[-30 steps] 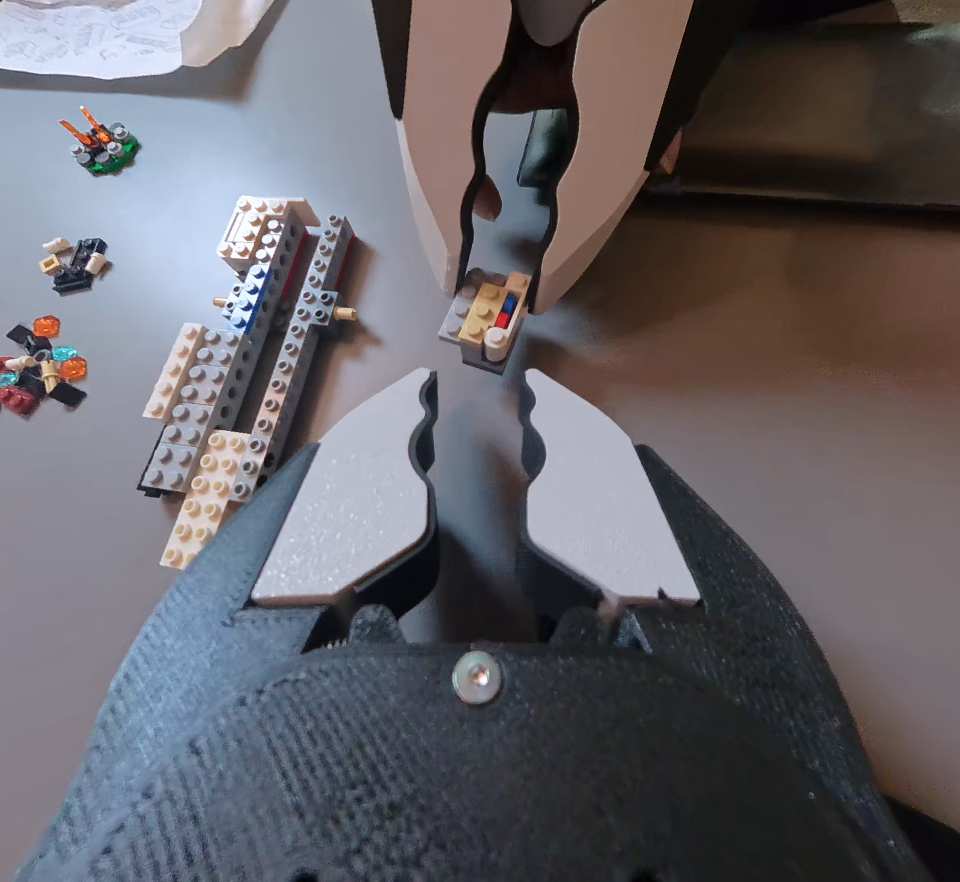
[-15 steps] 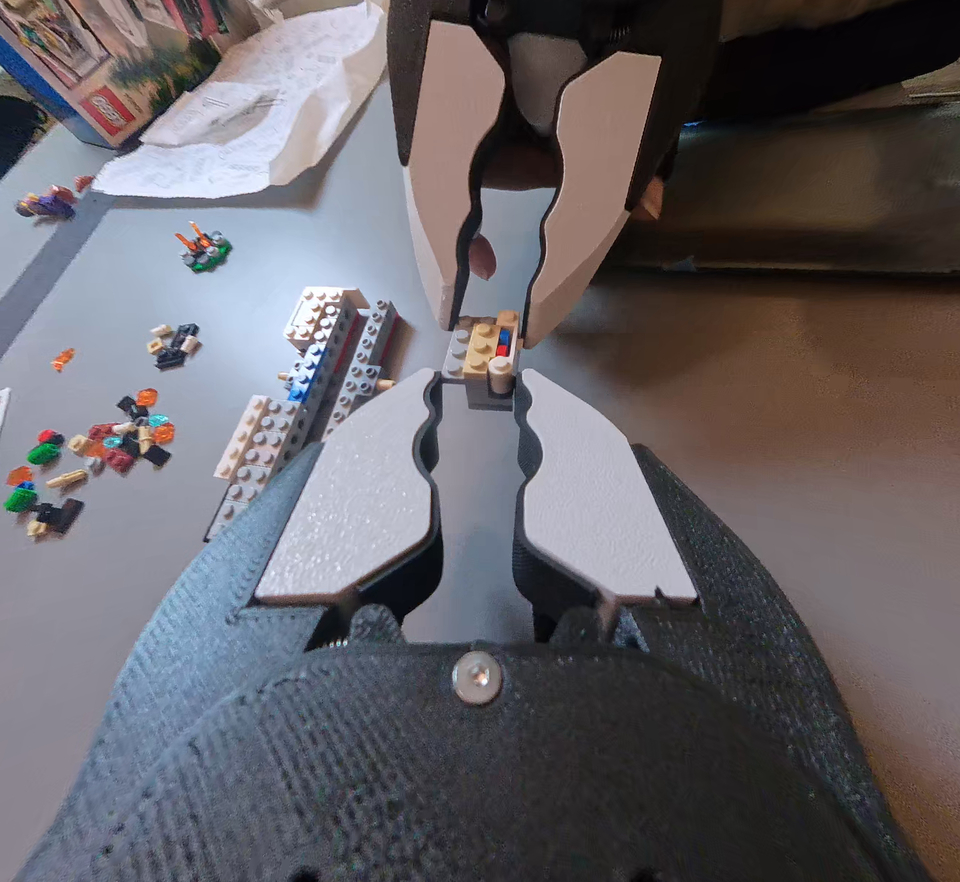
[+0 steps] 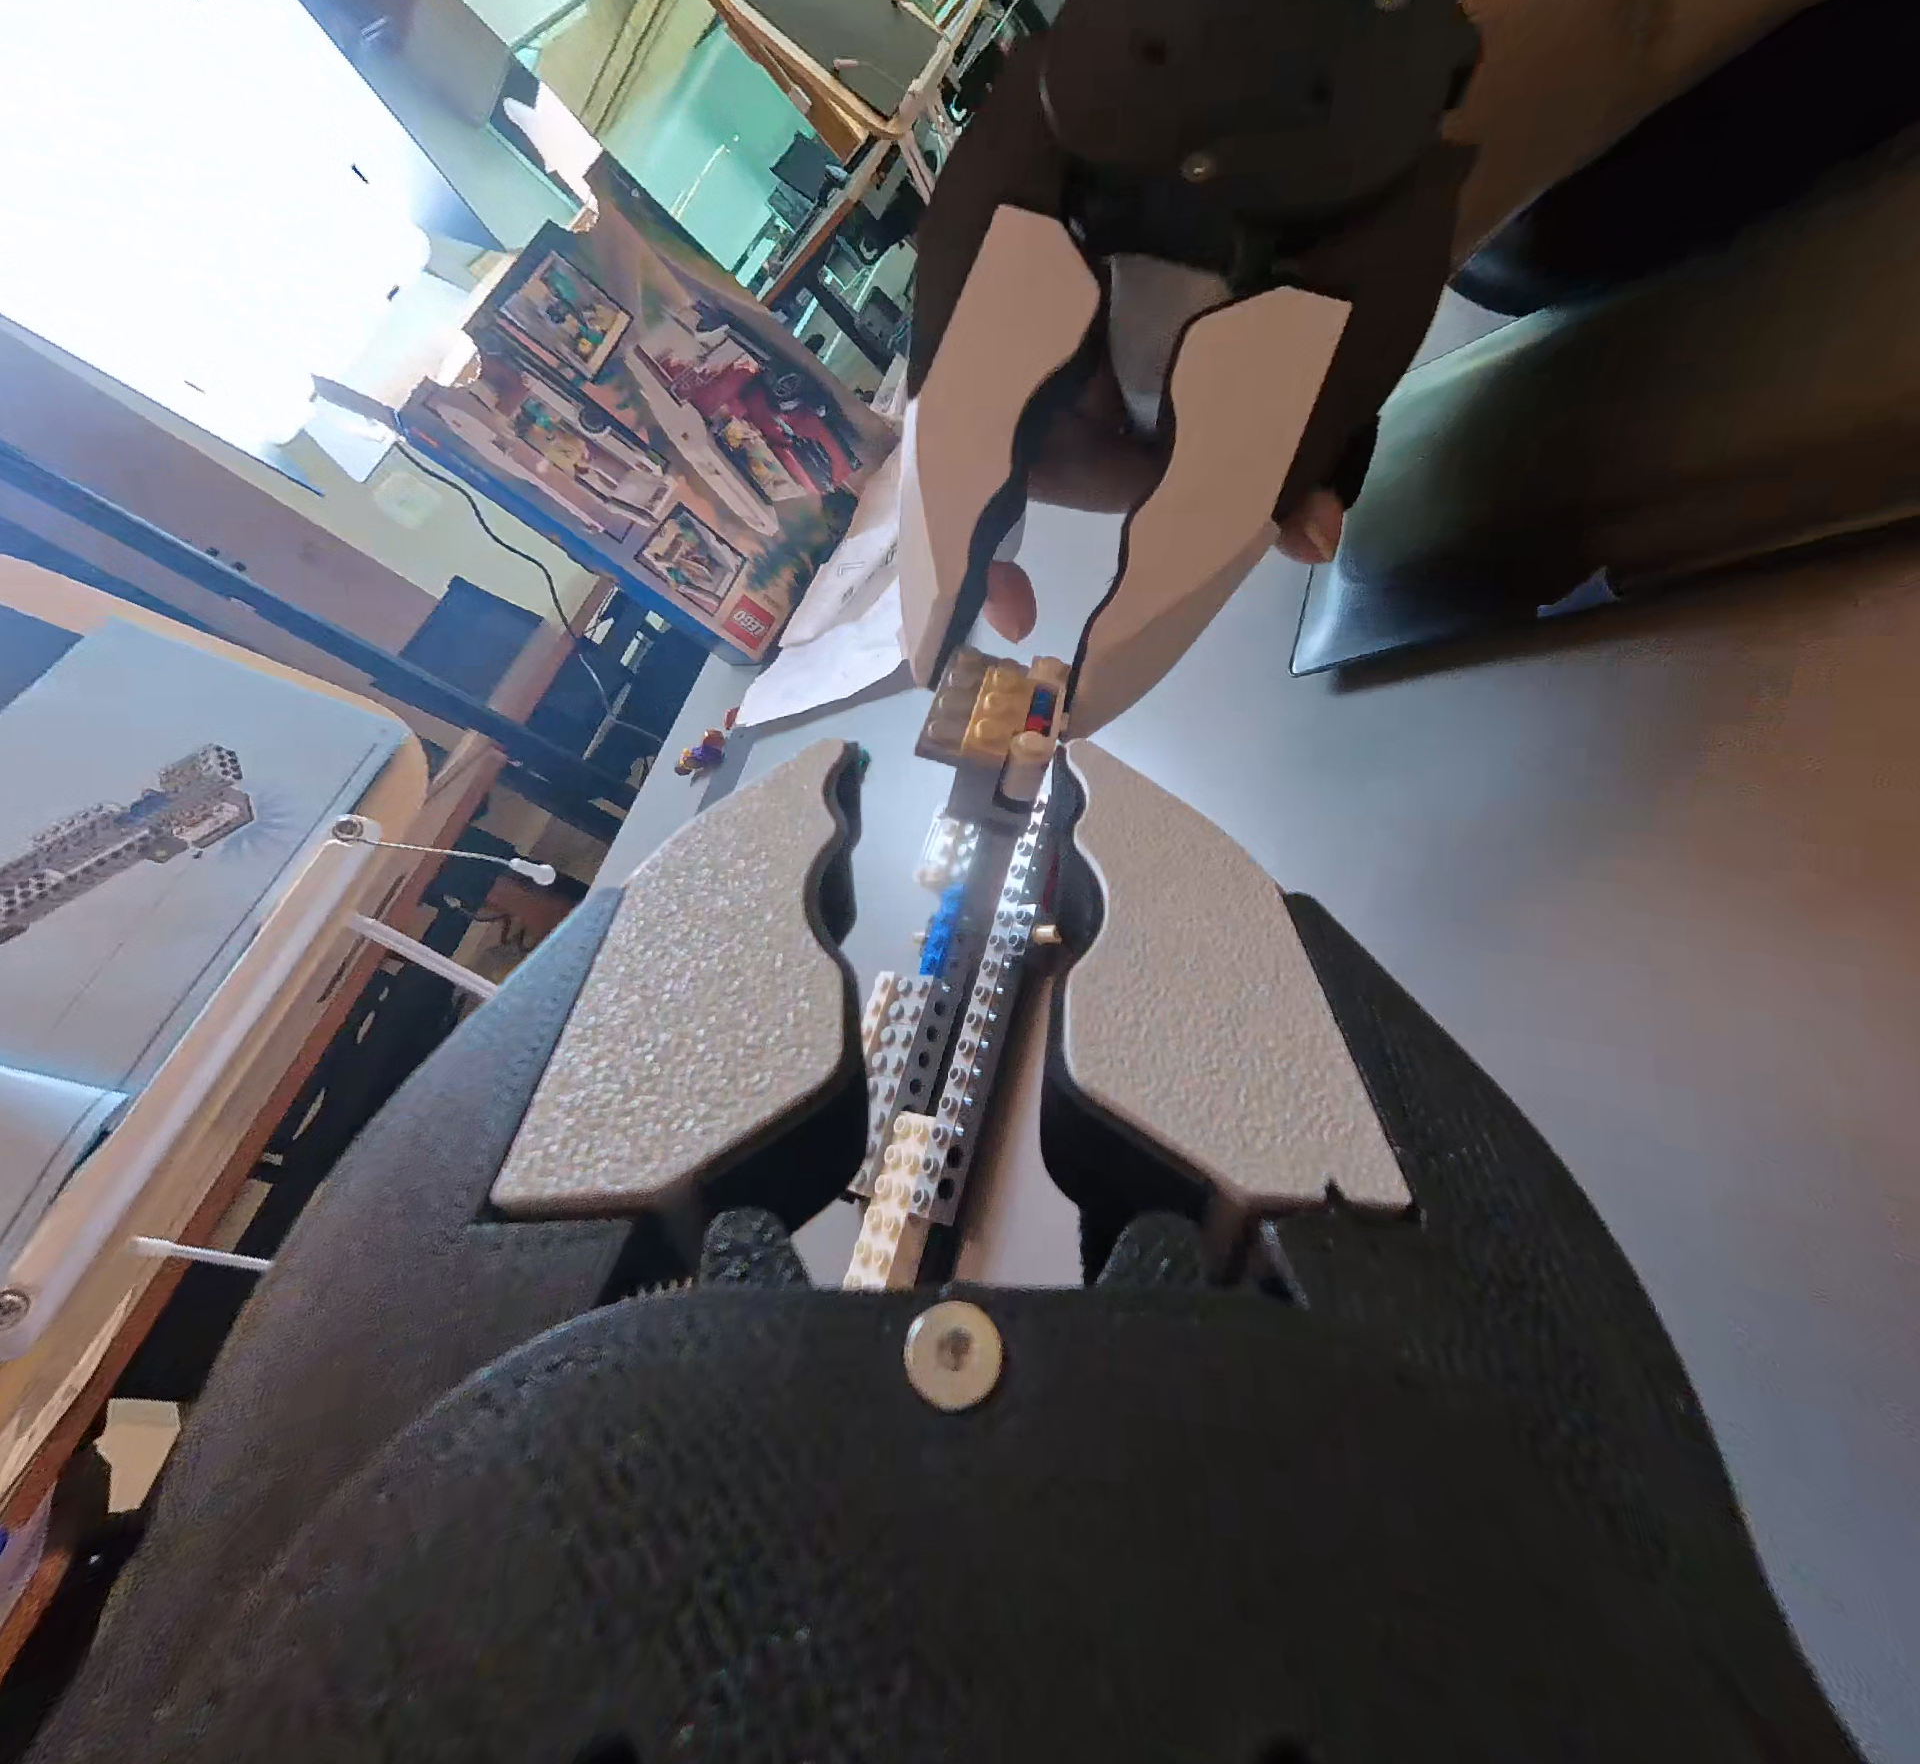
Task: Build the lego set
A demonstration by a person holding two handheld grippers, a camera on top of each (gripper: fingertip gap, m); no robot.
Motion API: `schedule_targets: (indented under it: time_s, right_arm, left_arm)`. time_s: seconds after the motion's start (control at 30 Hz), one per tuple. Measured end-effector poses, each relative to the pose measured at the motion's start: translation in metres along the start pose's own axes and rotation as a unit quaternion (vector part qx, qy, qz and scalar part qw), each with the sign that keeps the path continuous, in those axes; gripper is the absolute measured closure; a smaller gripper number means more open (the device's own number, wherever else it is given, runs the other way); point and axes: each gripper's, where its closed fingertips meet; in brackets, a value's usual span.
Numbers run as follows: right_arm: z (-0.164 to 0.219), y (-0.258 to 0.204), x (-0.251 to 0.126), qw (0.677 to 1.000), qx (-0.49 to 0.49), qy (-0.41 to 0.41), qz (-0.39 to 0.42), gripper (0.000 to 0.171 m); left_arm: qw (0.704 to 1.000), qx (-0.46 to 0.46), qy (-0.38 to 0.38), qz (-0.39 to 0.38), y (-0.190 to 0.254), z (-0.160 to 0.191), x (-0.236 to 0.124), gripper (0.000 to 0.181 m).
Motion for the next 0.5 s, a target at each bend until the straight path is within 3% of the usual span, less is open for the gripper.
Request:
schedule_targets:
  time_s: [0.2, 0.3, 0.4, 0.5]
  right_arm:
    - [0.026, -0.002, 0.005, 0.997, 0.014, -0.066, -0.026, 0.146]
    - [0.067, -0.007, 0.000, 0.980, 0.084, -0.160, -0.082, 0.146]
    - [0.077, -0.008, -0.003, 0.962, 0.175, -0.172, -0.123, 0.146]
    - [0.081, -0.003, 0.001, 0.950, 0.206, -0.193, -0.135, 0.146]
  left_arm:
    - [0.998, -0.032, -0.044, 0.020, 0.001, 0.025, -0.001, 0.145]
    - [0.990, -0.073, -0.105, 0.052, 0.009, 0.051, 0.003, 0.138]
    - [0.985, -0.099, -0.124, 0.062, 0.009, 0.060, 0.008, 0.134]
    - [0.981, -0.106, -0.144, 0.075, 0.003, 0.069, 0.017, 0.126]
Point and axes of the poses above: each gripper's, where its closed fingertips meet, x out along the fingers, z out of its underside, y = z × x across the jaws, and after that the axes turned 4 degrees about -z, right-handed
